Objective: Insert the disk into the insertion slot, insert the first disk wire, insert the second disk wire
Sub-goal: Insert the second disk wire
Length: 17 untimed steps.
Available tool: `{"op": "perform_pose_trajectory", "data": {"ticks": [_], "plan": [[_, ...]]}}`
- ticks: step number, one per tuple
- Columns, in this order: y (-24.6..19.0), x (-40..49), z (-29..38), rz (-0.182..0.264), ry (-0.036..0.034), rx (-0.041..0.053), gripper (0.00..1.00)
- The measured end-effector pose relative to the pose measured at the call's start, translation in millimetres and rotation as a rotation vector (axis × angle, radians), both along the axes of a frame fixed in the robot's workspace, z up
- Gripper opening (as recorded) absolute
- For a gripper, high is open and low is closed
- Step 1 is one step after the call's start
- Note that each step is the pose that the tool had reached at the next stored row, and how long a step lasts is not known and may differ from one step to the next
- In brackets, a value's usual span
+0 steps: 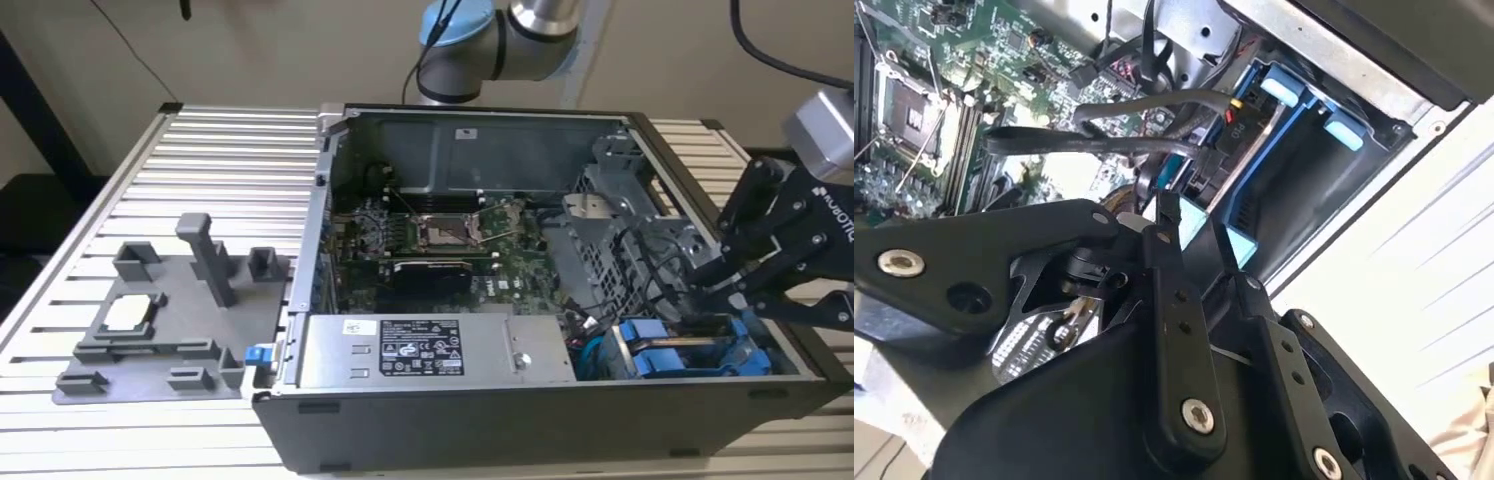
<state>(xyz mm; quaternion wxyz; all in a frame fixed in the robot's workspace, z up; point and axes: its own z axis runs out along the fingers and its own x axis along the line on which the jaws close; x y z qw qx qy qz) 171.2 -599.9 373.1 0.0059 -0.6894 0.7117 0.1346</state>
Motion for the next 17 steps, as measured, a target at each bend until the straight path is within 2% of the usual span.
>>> {"op": "perform_pose_trajectory", "data": {"ticks": [1,2,6,7,8,12,13,15,17], "plan": [[0.0,0.0,0.3,0.000,-0.0004,-0.0079,0.30],[0.0,0.0,0.5,0.000,-0.0016,-0.0210,0.30],[0.9,-0.1,0.5,0.000,-0.0203,-0.0941,0.30],[1.7,-0.3,0.5,0.000,-0.0262,-0.1049,0.30],[2.4,-0.6,0.6,-0.001,-0.0359,-0.1072,0.30],[3.9,-1.7,0.7,-0.004,-0.0920,-0.1064,0.30],[4.1,-1.9,0.8,-0.005,-0.1040,-0.1052,0.30],[4.3,-2.3,0.9,-0.007,-0.1256,-0.1018,0.30],[4.6,-2.8,1.0,-0.009,-0.1432,-0.0973,0.30]]}}
